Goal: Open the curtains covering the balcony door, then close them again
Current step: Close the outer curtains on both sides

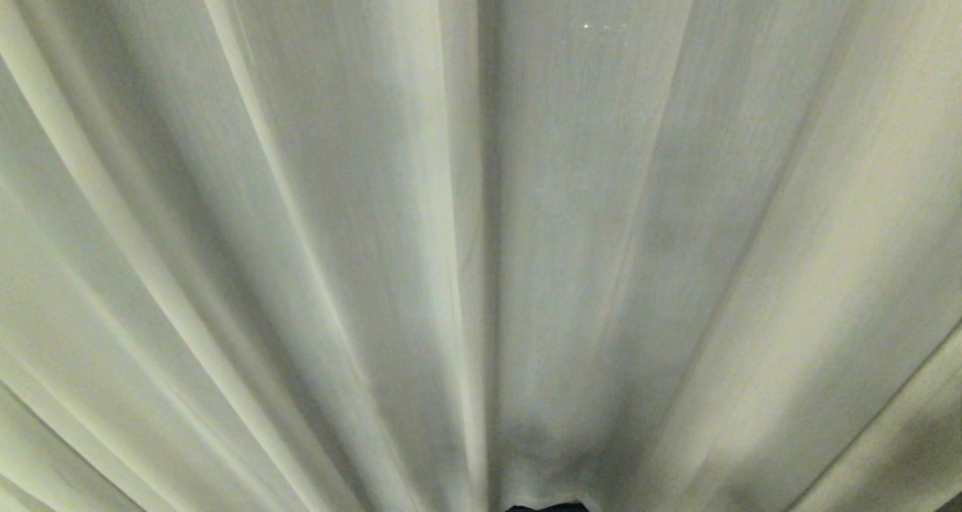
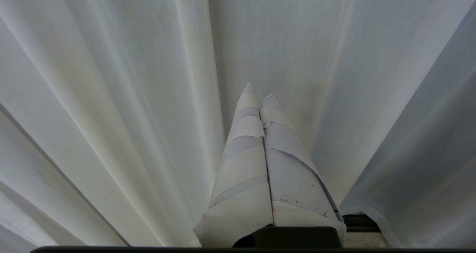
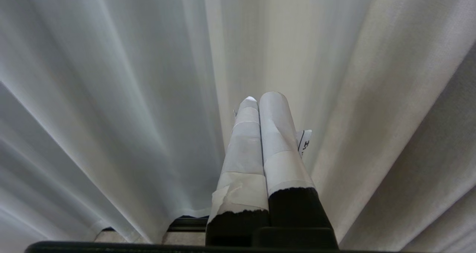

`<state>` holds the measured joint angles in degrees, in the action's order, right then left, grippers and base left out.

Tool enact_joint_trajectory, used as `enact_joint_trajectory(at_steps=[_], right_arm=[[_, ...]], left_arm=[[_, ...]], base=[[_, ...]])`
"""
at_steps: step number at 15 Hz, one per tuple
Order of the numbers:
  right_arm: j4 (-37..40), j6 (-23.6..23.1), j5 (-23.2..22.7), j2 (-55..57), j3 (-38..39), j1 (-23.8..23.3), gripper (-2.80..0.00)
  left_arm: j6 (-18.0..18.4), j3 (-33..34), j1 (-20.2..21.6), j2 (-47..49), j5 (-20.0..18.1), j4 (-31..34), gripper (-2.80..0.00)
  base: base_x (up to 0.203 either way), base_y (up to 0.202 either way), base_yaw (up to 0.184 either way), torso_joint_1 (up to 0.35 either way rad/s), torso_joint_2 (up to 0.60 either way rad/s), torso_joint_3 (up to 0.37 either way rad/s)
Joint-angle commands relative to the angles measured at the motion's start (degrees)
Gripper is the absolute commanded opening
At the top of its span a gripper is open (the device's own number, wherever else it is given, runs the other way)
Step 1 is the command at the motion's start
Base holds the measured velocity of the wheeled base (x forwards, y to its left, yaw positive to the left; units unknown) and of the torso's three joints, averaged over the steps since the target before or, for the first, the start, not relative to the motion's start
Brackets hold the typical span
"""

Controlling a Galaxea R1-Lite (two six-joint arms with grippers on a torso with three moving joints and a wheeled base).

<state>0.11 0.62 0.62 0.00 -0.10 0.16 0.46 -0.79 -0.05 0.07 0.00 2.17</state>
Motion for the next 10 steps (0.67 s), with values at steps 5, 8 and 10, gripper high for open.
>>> enact_joint_trajectory(at_steps=[5,8,10], right_arm=[[0.0,0.1,0.0,0.1,0.0,0.0,-2.80],[-0.1,0.1,0.0,0.1,0.0,0.0,-2.80],[0.0,0.0,0.0,0.1,0.0,0.0,-2.80]], left_arm=[[0.1,0.0,0.0,-0.1,0.1,0.0,-2.80],[0.0,0.0,0.0,-0.1,0.2,0.0,-2.80],[0.0,0.0,0.0,-0.1,0.3,0.0,-2.80]], base=[[-0.054,0.000,-0.001,0.001,0.00,0.001],[0.000,0.000,0.000,0.000,0.00,0.000],[0.000,0.000,0.000,0.000,0.00,0.000]])
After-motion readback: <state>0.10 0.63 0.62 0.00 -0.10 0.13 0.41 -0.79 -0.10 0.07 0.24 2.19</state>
